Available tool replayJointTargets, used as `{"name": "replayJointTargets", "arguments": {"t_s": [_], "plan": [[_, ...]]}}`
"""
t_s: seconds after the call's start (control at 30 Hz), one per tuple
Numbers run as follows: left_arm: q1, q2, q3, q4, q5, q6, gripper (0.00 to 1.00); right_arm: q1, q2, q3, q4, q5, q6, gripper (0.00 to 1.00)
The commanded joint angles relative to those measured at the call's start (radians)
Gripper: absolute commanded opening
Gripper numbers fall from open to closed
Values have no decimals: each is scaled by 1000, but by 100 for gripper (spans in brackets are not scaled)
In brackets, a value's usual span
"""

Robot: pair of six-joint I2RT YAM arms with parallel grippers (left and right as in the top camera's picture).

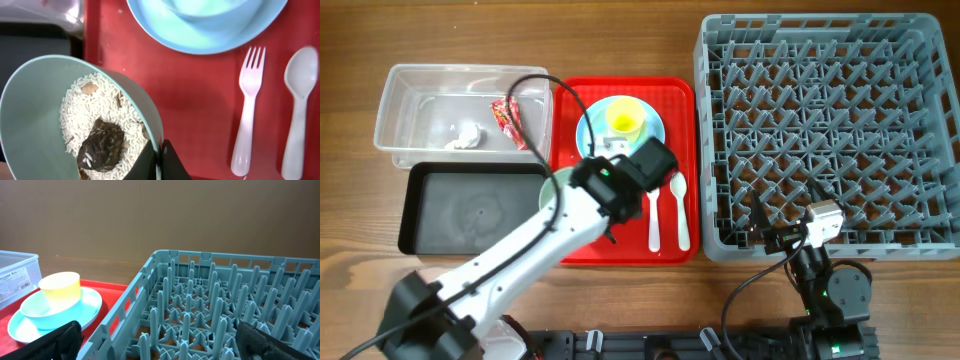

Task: Sort waste into correct bins and load items into the dishwasher rack
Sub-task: 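Lift the bowl over the black tray and tip the rice out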

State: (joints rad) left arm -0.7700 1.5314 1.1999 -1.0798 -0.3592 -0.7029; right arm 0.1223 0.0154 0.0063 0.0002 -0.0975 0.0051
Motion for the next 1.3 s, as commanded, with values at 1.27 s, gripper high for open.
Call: {"name": "replayJointTargets", "arguments": {"t_s": [1.27], "plan": [[1628,-95,-390,475,1749,539,4,-5,-5,-1,6,-12,-5,100]]}}
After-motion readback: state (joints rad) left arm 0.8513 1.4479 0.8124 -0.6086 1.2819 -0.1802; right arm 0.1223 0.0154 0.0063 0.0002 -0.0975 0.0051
